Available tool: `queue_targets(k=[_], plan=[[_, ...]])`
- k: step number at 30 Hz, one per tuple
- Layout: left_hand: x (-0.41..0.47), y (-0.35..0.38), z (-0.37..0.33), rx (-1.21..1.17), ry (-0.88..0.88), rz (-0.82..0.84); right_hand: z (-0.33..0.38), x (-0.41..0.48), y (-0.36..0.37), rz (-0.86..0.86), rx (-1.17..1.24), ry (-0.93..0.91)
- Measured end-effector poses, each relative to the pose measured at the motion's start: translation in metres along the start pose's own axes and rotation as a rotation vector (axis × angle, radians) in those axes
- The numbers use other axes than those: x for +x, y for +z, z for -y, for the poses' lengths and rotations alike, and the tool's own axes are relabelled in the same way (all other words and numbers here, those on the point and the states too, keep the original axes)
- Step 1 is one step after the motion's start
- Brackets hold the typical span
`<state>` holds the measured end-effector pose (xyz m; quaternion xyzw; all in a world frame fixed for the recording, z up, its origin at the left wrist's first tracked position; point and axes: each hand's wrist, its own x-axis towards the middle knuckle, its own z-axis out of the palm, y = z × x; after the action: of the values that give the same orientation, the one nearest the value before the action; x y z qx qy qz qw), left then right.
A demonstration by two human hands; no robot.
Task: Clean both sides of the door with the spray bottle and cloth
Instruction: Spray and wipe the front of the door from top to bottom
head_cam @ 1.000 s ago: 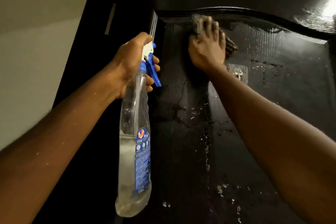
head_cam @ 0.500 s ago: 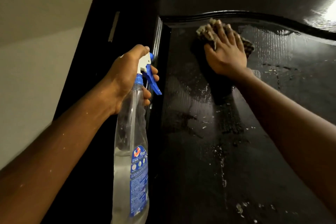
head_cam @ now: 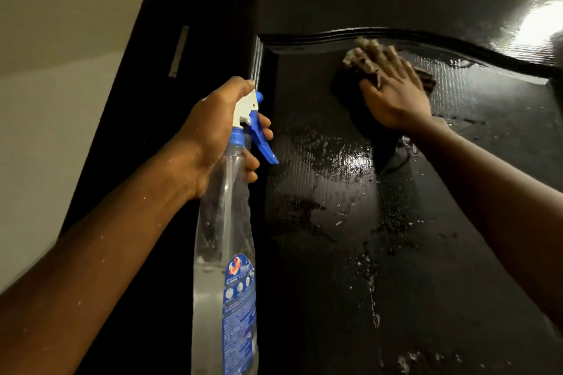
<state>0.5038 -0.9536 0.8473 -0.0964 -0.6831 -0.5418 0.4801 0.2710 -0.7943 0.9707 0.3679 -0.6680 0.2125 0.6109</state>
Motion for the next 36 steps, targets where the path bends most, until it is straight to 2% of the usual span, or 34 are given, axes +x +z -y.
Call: queue_targets(k=[2,3,4,8,10,14,24,30,33,36], plan=[[0.002,0.006,0.001,-0.001,-0.002,0.008,0.003,0.011,0.001,-0.018,0.016,0.177],[0.003,0.011,0.001,0.003,-0.002,0.01,0.011,0.013,0.003,-0.017,0.012,0.199],[0.004,0.017,0.003,0.006,-0.003,0.01,0.02,0.011,0.006,-0.011,-0.007,0.151],[0.009,0.043,0.01,0.008,0.002,0.019,0.027,-0.004,0.004,0.129,-0.064,-0.362],[0.011,0.059,0.012,0.012,-0.002,0.026,0.009,-0.004,-0.002,0.151,-0.054,-0.401],[0.014,0.09,0.015,0.026,-0.008,0.034,-0.039,0.0,-0.011,0.05,-0.039,-0.222],[0.009,0.183,0.012,0.028,-0.009,0.041,-0.192,-0.031,-0.04,-0.049,0.023,0.175],[0.003,0.244,0.012,-0.003,-0.008,0.057,-0.252,-0.073,-0.045,-0.076,0.091,0.287],[0.001,0.271,0.015,0.008,-0.016,0.04,-0.253,-0.104,-0.04,-0.049,0.03,0.086],[-0.003,0.295,0.02,0.006,-0.043,0.063,-0.26,-0.146,-0.043,0.075,-0.008,-0.324]])
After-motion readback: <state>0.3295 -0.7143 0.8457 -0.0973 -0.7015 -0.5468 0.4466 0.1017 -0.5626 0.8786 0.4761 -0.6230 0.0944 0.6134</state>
